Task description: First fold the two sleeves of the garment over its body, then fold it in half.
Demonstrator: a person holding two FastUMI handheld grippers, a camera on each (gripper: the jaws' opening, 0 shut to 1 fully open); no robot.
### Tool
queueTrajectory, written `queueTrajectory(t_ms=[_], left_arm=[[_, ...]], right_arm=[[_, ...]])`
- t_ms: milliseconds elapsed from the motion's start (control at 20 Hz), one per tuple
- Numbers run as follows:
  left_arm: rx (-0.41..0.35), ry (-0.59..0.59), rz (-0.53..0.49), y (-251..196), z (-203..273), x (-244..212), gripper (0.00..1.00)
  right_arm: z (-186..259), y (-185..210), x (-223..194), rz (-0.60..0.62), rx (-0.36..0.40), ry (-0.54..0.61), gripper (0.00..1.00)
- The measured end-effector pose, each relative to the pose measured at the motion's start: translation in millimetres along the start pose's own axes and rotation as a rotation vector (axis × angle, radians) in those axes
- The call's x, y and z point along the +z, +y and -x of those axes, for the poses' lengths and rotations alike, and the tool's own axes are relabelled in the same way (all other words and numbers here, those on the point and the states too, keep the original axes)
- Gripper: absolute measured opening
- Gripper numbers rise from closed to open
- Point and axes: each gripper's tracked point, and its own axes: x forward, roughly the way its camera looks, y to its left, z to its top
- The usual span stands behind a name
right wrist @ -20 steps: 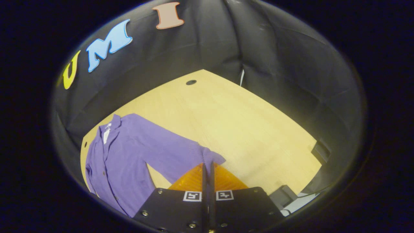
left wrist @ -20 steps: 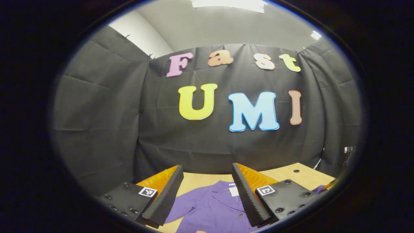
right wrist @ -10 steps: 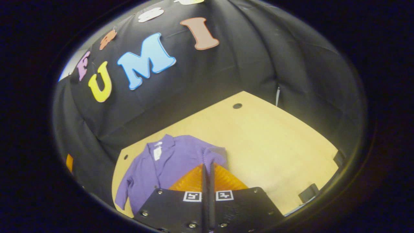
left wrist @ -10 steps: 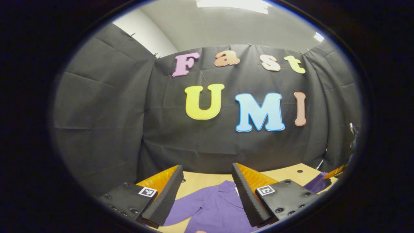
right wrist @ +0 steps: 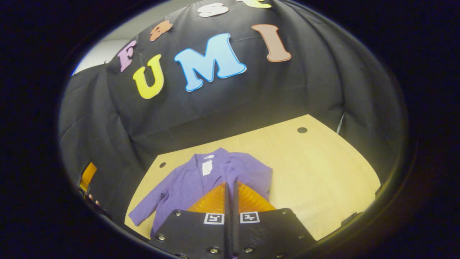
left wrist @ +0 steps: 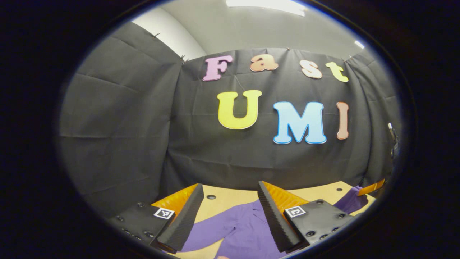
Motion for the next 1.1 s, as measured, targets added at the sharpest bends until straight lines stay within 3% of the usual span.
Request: queueTrajectory(t_ms=[400, 900, 1100], left_arm=[[0.032, 0.011, 0.016, 20, 4, -9, 0.96], [0.094, 0.048, 0.039, 50, 12, -33, 0.96], [0.116, 0.067, 0.042, 62, 14, -47, 0.96]], right_arm=[[-9, 71, -29, 0.165, 0.137, 0.025, 0.02], [-27, 140, -108, 0.397, 0.277, 0.150, 0.02], [-41, 149, -148, 0.473, 0.305, 0.194, 0.02]])
